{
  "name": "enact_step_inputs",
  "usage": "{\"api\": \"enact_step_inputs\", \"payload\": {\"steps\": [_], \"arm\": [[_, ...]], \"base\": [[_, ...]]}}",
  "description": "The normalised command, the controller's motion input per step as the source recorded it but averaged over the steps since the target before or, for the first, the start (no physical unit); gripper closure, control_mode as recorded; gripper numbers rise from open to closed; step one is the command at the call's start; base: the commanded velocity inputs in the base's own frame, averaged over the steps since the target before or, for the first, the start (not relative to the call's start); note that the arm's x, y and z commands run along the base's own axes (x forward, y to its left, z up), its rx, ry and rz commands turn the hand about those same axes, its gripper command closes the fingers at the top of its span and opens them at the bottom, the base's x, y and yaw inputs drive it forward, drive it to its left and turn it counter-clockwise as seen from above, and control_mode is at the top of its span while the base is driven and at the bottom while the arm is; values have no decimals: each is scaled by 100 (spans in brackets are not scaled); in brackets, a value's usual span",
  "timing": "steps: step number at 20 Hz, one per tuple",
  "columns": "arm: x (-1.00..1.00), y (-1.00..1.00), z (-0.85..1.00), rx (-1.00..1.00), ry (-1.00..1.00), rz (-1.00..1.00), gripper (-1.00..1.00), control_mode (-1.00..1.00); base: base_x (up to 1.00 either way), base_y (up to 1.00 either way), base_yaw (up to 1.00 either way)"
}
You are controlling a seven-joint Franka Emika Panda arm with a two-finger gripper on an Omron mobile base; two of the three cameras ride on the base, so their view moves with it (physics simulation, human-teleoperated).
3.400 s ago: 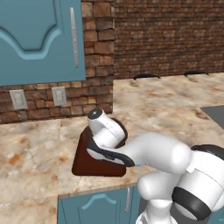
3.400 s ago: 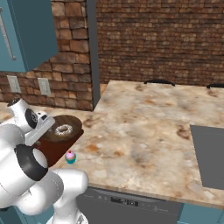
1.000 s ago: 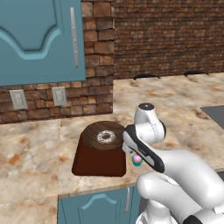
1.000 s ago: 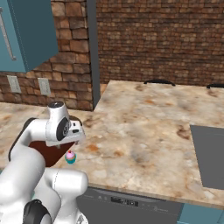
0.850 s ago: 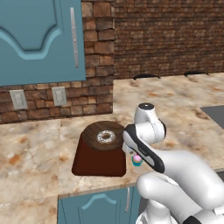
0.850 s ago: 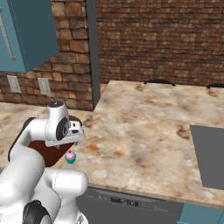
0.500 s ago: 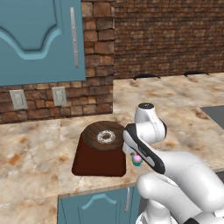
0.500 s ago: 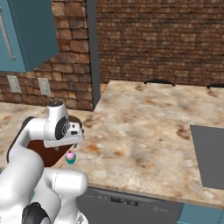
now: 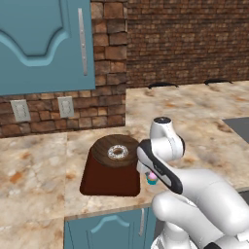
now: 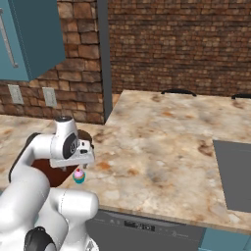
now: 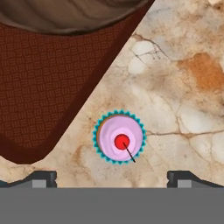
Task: Place the bowl with donut and the cupcake onto the tray.
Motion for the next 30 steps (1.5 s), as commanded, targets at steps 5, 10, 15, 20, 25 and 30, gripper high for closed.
{"api": "enact_step_inputs", "payload": {"steps": [5, 10, 15, 20, 25, 30], "arm": [[0, -2, -12, 0, 0, 0, -100, -100], [0, 0, -12, 0, 2, 0, -100, -100], [0, 0, -11, 0, 1, 0, -100, -100], [2, 0, -8, 0, 2, 0, -100, -100], [4, 0, -5, 0, 2, 0, -100, -100], [7, 0, 0, 0, 4, -1, -100, -100]], "base": [[0, 0, 0], [0, 0, 0], [0, 0, 0], [0, 0, 0], [0, 0, 0], [0, 0, 0]]}}
